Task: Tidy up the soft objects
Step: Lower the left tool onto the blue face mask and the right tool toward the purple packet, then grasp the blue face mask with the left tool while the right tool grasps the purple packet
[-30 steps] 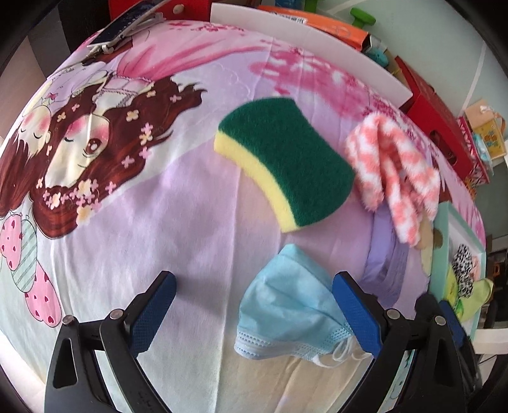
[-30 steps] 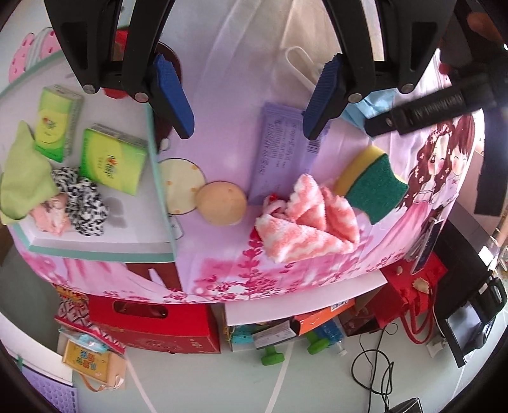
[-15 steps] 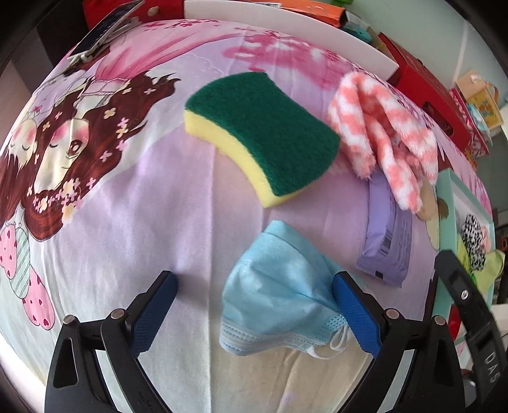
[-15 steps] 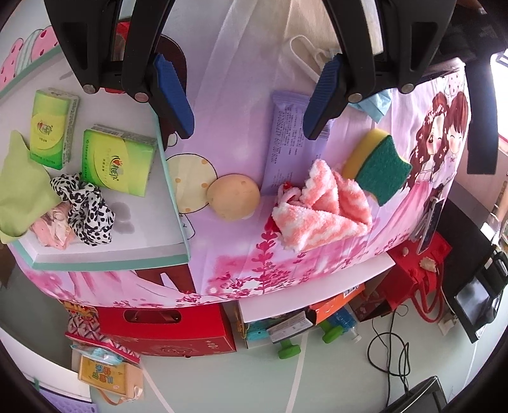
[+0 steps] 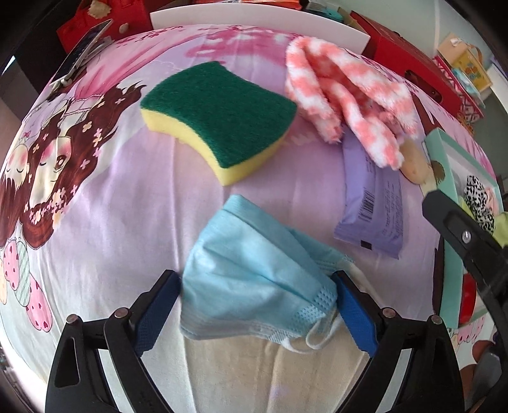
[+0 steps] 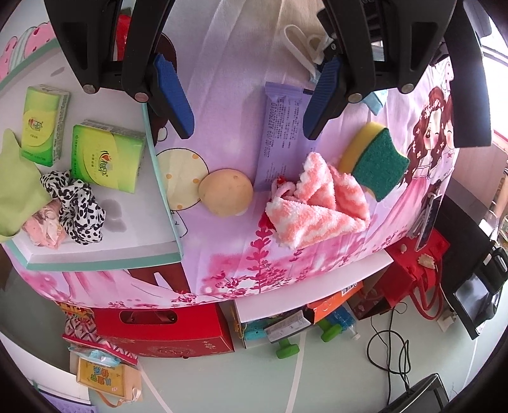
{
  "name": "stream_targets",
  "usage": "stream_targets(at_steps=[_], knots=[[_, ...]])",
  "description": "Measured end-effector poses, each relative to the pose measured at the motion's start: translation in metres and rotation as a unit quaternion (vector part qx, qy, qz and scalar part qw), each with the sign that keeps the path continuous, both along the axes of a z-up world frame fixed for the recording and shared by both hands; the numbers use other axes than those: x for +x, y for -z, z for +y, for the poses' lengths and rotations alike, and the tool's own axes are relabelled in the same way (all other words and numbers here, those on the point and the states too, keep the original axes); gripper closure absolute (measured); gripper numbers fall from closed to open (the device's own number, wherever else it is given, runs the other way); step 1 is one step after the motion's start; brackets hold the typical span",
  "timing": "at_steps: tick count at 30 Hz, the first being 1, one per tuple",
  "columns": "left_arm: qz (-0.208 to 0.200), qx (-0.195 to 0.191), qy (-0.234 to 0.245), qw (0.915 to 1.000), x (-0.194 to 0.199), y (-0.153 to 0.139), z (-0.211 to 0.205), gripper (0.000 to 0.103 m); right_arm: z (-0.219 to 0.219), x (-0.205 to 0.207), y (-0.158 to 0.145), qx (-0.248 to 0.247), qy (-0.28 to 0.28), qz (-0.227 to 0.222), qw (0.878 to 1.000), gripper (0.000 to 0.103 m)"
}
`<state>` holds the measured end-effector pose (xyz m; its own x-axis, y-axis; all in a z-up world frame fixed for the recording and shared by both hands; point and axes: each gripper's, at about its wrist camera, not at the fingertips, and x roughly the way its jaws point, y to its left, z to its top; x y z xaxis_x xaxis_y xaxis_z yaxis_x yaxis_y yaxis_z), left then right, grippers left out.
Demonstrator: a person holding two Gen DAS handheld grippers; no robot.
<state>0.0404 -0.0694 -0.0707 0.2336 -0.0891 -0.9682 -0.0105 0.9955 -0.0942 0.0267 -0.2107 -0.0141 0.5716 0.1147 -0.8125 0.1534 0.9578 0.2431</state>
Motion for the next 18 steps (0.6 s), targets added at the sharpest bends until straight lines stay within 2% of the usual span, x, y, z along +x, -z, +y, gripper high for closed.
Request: stream_targets(at_steps=[7,18], knots=[[0.0,0.012,0.019,0.9997,0.0,0.002,-0.013,0.007,-0.001,0.001,0.001,0.004,0.002,-0.001,1.0,0.028],[-0.014,-0.024,-0.017,0.9995,0.004,-0.005,0.002,0.034,0.003,0.006,0.003,0.008,-0.003,-0.002,1.0,0.028]])
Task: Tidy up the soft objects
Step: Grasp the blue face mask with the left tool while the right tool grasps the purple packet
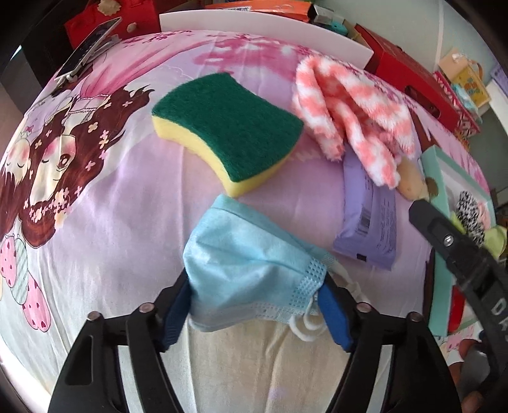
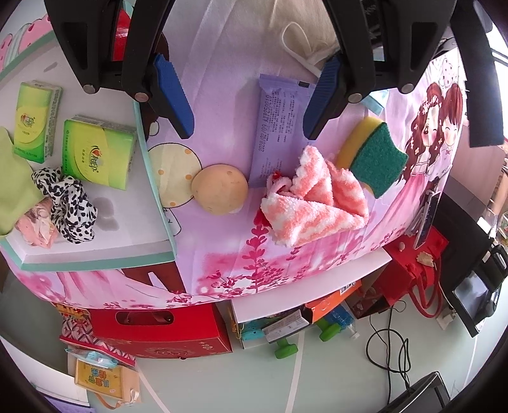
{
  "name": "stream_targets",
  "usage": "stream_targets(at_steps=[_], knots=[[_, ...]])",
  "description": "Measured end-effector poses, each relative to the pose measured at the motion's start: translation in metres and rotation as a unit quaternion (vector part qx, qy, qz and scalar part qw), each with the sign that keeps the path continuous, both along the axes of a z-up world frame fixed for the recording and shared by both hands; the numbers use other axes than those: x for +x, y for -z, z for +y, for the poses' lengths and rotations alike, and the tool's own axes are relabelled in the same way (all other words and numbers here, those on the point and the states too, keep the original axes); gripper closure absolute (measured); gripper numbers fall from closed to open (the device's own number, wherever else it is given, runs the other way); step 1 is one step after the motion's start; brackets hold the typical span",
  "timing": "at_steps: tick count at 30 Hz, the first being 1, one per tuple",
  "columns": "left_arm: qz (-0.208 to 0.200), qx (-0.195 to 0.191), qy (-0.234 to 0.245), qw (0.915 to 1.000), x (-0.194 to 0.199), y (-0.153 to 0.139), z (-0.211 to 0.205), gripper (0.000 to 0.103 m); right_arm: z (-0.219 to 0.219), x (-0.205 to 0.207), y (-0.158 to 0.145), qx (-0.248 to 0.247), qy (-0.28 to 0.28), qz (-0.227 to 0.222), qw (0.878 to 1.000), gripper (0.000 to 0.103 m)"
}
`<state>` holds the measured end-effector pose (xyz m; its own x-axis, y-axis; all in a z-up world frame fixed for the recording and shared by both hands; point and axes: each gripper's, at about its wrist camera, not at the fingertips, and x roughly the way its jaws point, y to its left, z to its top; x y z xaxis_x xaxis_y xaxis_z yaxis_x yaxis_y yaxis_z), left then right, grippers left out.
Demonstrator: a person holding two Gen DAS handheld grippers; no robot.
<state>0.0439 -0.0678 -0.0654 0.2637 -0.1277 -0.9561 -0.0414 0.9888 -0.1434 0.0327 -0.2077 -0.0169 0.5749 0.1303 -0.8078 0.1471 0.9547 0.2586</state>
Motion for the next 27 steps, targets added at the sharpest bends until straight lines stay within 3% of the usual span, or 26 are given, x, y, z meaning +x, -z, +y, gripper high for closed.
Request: stream_targets(at_steps=[9,18,27], knots=[[-0.006,-0.061,-0.049,0.9969,0.006,-0.003,0.03,0.057,0.004,0.004,0.004,-0.002,-0.003,0.003,1.0,0.028],[-0.012,-0.093,-0.088,0.9918,0.006,-0.011,0.062,0.068,0.021,0.015,0.012,-0.012,-0.025,0.009,1.0,0.028],[-0.026,-0.099,-0.123,0.9871,0.0,-0.022,0.099,0.071,0.044,0.025,0.022,-0.046,-0.047,0.02,0.998,0.028]])
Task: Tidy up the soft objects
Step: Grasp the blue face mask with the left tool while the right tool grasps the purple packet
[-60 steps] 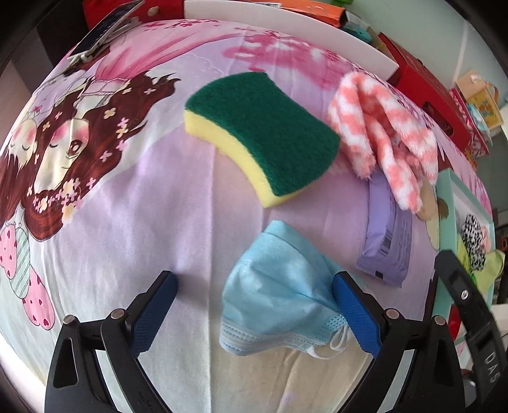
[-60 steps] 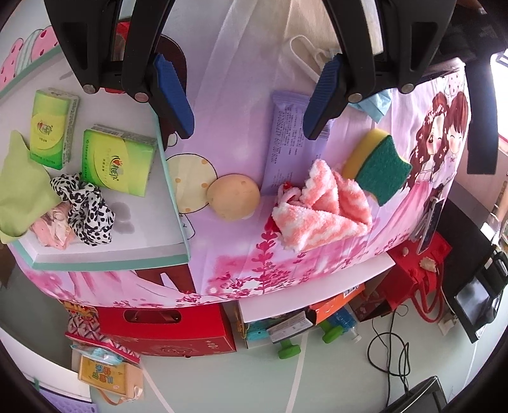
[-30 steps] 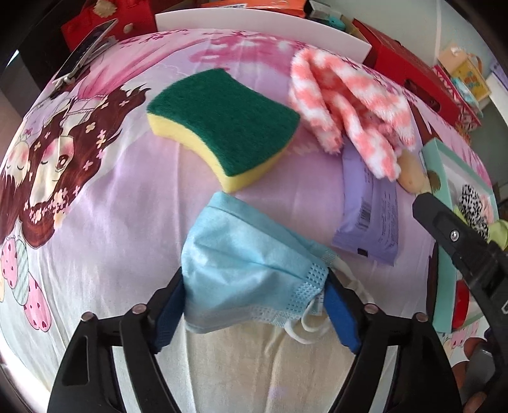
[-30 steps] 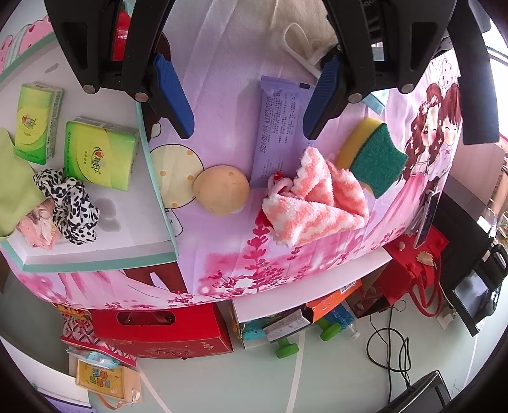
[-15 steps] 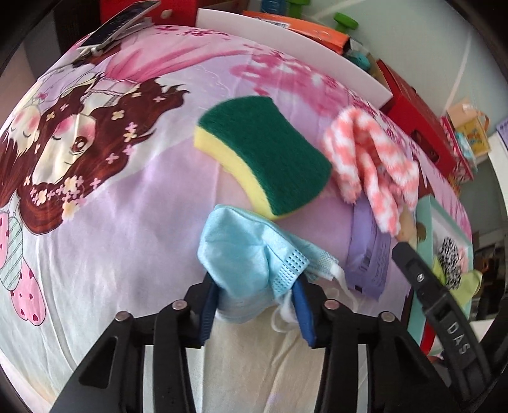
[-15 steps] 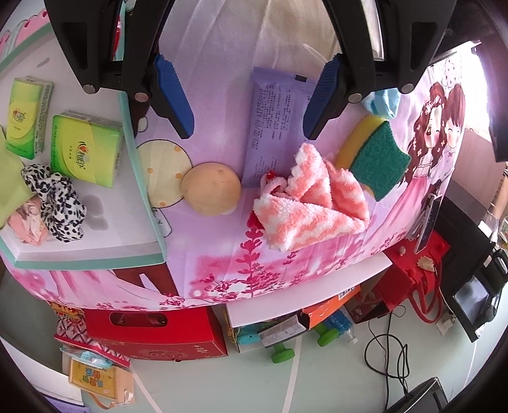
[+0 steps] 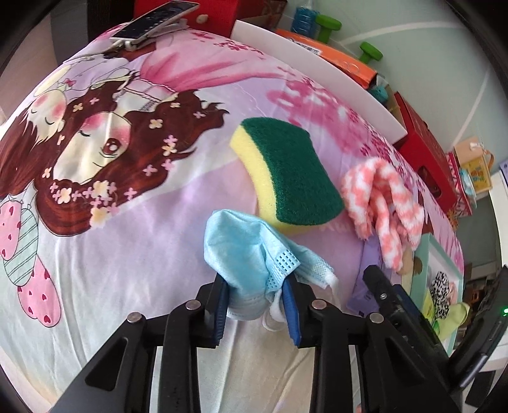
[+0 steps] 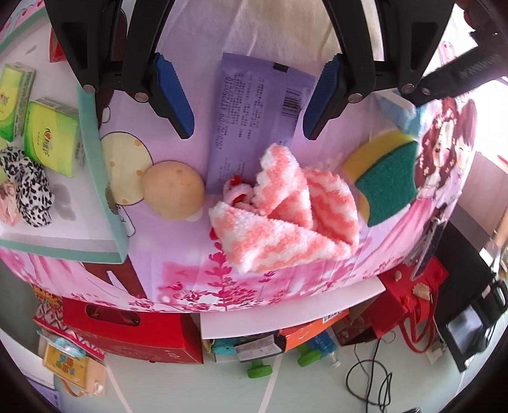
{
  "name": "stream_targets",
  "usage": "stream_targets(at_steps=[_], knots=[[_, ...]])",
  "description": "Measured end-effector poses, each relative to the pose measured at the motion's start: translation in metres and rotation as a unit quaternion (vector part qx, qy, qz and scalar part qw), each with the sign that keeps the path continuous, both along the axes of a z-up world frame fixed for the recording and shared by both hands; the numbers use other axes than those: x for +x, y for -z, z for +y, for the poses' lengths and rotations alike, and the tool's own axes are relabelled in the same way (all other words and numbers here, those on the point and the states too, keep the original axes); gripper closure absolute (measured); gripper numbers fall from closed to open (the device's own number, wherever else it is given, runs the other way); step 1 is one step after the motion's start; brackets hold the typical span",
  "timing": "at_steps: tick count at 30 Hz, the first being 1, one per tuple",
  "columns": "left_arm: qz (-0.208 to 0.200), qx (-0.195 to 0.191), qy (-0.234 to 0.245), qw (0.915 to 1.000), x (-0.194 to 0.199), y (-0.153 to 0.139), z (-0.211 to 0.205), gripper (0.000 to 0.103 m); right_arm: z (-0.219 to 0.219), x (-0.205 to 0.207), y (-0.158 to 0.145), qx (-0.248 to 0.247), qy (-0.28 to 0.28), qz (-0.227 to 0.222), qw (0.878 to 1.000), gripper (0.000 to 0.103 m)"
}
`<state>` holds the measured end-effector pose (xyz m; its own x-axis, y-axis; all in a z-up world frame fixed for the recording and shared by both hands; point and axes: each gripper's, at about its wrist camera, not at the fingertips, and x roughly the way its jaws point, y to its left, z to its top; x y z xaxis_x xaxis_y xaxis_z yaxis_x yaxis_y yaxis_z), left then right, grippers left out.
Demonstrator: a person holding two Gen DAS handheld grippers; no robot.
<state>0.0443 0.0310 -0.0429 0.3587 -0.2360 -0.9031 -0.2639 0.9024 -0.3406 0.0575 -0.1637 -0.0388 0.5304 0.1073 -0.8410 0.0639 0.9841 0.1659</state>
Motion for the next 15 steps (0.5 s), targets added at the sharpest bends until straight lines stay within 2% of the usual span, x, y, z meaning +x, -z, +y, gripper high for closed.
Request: stream_targets(at_steps=[12,15], knots=[[-0.012,-0.008,-0.036,0.9992,0.001,-0.007,0.02,0.071,0.015,0.007,0.01,-0.051,-0.011,0.008,0.999,0.03],[-0.012,-0.009,-0.038,0.9991,0.002,-0.008,0.019,0.071,0.014,0.006,0.009,-0.051,-0.01,0.007,0.999,0.042]])
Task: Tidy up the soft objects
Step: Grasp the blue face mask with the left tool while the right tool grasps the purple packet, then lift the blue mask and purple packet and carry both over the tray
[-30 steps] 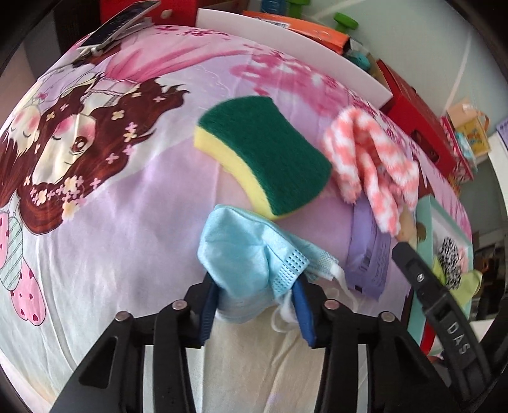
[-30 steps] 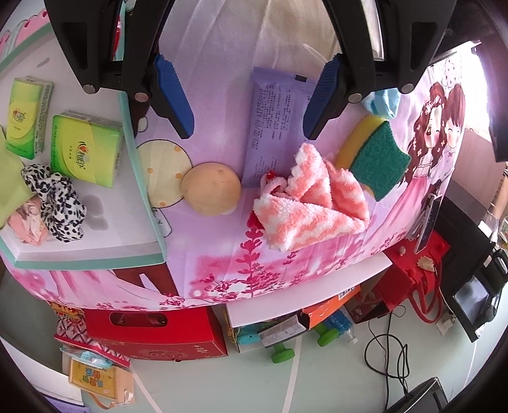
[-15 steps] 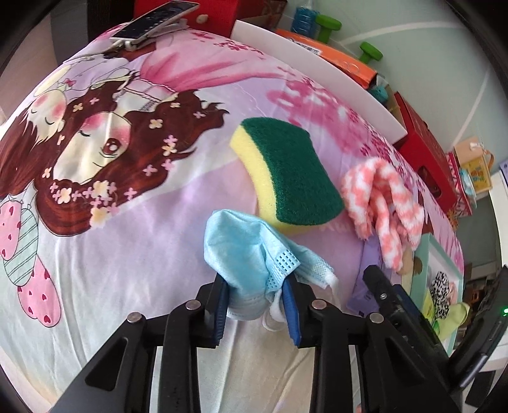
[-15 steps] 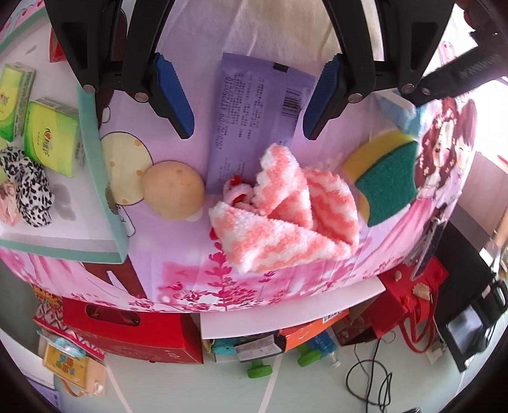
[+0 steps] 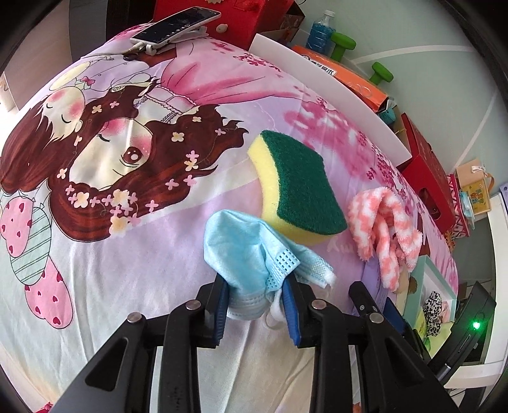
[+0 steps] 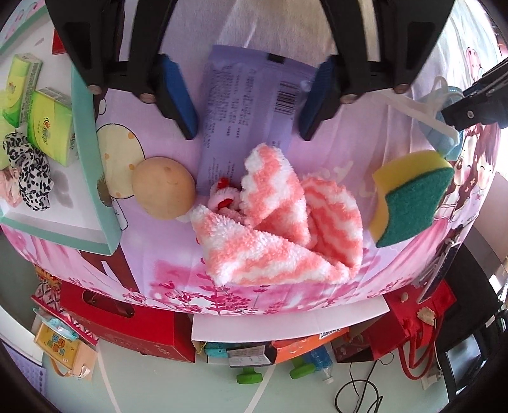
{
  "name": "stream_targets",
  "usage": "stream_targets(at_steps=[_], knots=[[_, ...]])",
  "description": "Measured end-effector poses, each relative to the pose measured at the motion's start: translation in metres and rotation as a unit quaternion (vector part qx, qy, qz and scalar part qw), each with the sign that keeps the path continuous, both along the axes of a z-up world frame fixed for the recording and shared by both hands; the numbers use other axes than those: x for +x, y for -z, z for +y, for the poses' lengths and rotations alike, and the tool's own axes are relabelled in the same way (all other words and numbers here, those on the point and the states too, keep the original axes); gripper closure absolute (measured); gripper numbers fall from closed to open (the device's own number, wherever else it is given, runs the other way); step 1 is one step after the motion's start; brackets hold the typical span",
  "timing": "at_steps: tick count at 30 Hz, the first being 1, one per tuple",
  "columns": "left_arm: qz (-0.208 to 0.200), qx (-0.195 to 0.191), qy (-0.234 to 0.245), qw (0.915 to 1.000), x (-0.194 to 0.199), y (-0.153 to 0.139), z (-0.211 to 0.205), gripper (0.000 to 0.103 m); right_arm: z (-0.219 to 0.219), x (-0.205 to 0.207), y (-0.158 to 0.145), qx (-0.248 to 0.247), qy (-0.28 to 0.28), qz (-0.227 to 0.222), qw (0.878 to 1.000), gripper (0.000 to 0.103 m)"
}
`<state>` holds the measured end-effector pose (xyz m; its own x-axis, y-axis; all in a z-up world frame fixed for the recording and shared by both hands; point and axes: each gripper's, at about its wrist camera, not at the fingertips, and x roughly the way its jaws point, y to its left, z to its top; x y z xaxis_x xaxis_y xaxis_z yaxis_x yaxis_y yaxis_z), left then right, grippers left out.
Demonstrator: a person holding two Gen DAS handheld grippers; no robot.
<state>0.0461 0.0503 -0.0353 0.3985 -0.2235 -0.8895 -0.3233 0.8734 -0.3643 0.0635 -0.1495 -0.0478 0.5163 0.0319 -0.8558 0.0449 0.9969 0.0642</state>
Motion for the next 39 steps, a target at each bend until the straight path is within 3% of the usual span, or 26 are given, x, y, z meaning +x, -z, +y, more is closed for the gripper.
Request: stream_targets(at_steps=[2,7,22,39], knots=[[-0.003,0.0,0.0,1.0,-0.001,-0.002,0.0,0.071,-0.002,-0.001,0.0,0.002,0.002,0.001,1.0,0.049],[-0.01,-0.001,-0.001,0.9999,0.0,-0.006,-0.003,0.071,-0.005,-0.005,-0.001,0.011,-0.001,0.004,1.0,0.053],[-0.038,0.001,0.004,0.9993,-0.004,-0.024,-0.008,0.071,-0.026,-0.03,-0.015,0.046,0.018,0.023,0.999,0.056],[-0.113,0.006,0.005,0.9936,-0.013,-0.065,-0.011,0.071,-0.046,-0.061,-0.079,0.052,0.036,-0.068,0.996,0.056]])
